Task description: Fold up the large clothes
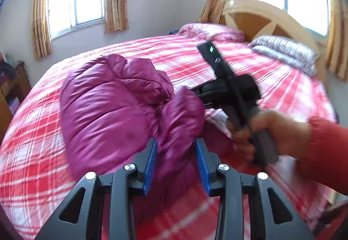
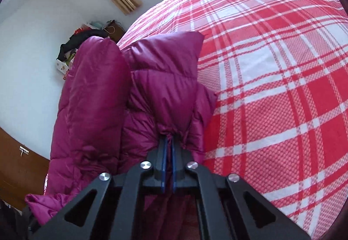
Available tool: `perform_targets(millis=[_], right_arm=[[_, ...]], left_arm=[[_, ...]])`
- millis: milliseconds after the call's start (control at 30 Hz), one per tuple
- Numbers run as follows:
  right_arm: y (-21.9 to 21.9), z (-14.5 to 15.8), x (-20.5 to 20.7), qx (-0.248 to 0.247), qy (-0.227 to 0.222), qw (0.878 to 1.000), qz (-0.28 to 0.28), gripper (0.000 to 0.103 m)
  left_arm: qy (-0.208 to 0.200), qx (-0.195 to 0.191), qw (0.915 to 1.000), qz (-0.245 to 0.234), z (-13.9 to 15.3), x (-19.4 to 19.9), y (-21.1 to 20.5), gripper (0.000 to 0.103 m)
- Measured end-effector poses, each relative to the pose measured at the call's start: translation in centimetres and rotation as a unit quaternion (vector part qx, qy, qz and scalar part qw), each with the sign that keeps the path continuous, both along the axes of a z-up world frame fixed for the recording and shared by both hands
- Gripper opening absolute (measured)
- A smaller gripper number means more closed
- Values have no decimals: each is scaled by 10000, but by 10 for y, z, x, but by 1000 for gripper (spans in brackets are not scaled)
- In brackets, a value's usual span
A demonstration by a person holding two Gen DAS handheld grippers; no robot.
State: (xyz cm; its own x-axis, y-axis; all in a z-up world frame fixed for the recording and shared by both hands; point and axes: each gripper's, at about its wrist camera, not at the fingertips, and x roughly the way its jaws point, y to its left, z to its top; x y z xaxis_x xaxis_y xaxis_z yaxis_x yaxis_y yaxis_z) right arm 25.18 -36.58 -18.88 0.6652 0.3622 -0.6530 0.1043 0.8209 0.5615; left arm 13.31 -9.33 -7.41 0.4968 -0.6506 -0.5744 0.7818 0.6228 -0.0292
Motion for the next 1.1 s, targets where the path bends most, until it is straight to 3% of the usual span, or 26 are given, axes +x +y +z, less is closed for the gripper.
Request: perform_targets(millis=[100, 167, 233, 333, 433, 500, 533, 600, 633, 667, 700, 767, 900, 967, 1100], right_arm=[[7, 1, -2, -160, -5, 9999, 15, 2], [7, 4, -2, -202, 10, 9998, -23, 2], [11, 5, -1, -320, 13, 9995, -49, 2], [18, 10, 4, -603, 20, 9982, -29, 2], [15, 17, 1, -562, 9, 9984, -18, 7], [8, 27, -9, -451, -67, 9990, -11, 13], [3, 37, -15, -439, -184, 9988, -72, 18], [-4, 57, -26, -384, -502, 9980, -92, 38], [-5, 68, -28, -327, -681, 9971, -68, 61], [-5, 78, -27, -236, -853, 9961, -7, 78], [-1, 84, -25, -108, -973, 9952, 87, 80], [7, 88, -10, 153, -1015, 9943, 289, 80], [38, 69, 34, -297, -403, 9977, 448, 77], [47, 61, 41, -174, -273, 9972, 672, 22], [59, 90, 10, -717, -1078, 9896, 632, 17]], left_arm=[[146, -569, 9982, 146, 24, 7, 44, 38], [108, -1004, 9921, 749, 39, 28, 71, 44], [154, -1179, 9826, 1428, 42, 60, 85, 48], [522, -1111, 9670, 2233, 27, 124, 84, 48], [876, -947, 9602, 2476, 2, 161, 68, 48], [1035, -986, 9606, 2382, -9, 165, 54, 48], [1010, -984, 9626, 2312, -10, 165, 48, 48], [801, -889, 9688, 2170, -11, 155, 36, 48], [718, -847, 9705, 2139, -11, 150, 32, 48], [688, -841, 9712, 2121, -8, 147, 29, 48], [686, -852, 9714, 2109, -8, 145, 28, 48], [706, -872, 9712, 2103, -8, 144, 26, 48], [775, -904, 9695, 2143, -12, 150, 28, 48], [819, -912, 9688, 2154, -11, 154, 31, 48], [588, -771, 9710, 2185, 7, 153, 30, 48]])
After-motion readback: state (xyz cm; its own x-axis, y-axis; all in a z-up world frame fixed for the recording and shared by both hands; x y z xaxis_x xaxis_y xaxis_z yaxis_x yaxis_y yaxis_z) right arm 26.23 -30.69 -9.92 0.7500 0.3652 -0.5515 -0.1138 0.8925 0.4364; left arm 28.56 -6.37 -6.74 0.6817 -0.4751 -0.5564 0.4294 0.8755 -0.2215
